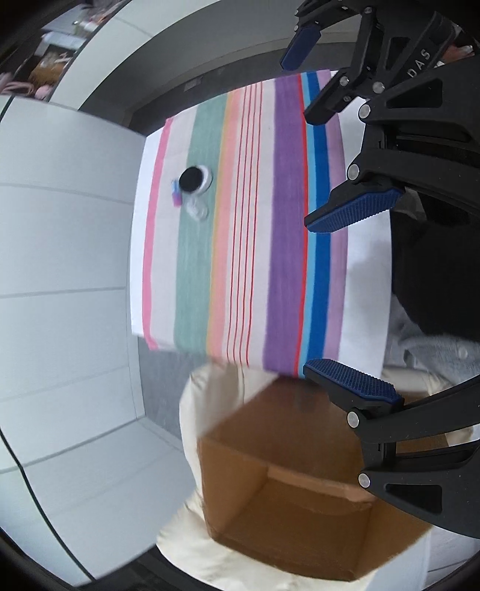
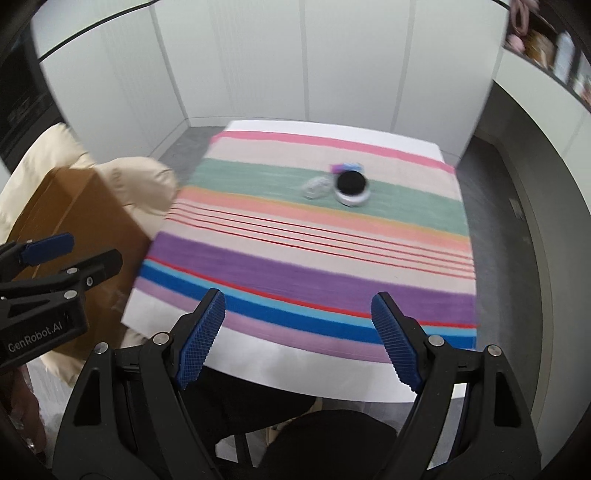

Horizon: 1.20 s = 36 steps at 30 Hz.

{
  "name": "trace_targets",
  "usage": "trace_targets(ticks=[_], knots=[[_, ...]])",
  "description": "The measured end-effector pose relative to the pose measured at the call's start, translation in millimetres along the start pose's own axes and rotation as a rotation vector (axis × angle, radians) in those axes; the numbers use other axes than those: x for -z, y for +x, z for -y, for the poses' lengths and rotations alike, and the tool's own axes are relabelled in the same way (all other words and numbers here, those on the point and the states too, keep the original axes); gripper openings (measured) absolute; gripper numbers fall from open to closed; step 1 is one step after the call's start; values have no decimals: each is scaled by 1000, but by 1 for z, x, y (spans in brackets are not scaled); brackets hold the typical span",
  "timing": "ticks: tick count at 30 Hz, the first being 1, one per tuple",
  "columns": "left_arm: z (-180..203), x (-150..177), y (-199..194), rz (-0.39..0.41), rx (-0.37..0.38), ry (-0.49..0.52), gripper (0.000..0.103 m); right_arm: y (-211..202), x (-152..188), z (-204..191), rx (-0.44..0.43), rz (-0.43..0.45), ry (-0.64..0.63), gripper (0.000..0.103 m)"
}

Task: Organize objects
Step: 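Withdraw both tools from the box back toward the cloth, then grasp the black-lidded powder jar with the right tool while the left tool grasps the clear labeled case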

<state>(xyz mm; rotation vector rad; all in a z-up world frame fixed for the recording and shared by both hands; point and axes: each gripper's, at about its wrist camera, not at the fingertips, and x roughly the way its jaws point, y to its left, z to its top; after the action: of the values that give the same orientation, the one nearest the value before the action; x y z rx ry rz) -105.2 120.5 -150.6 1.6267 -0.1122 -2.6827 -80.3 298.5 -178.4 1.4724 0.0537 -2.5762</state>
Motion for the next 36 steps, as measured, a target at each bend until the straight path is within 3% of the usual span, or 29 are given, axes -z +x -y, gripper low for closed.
trace_targets(ticks=[10, 21, 26, 31, 36], knots=[[39, 3, 29, -36, 26, 76, 72, 26, 9, 61, 55, -42, 114, 84], [44, -17, 67, -47, 22, 65, 73, 62, 6, 83, 71, -64, 132, 84], [57, -34, 108, 31, -76, 141, 80, 100, -5, 97, 53, -62, 138, 88], [62, -50, 162, -14, -43, 148, 80, 143, -20, 109, 63, -74, 144, 88], [65, -62, 205, -66, -31, 106, 80, 173, -49, 116, 46, -28, 157, 88]])
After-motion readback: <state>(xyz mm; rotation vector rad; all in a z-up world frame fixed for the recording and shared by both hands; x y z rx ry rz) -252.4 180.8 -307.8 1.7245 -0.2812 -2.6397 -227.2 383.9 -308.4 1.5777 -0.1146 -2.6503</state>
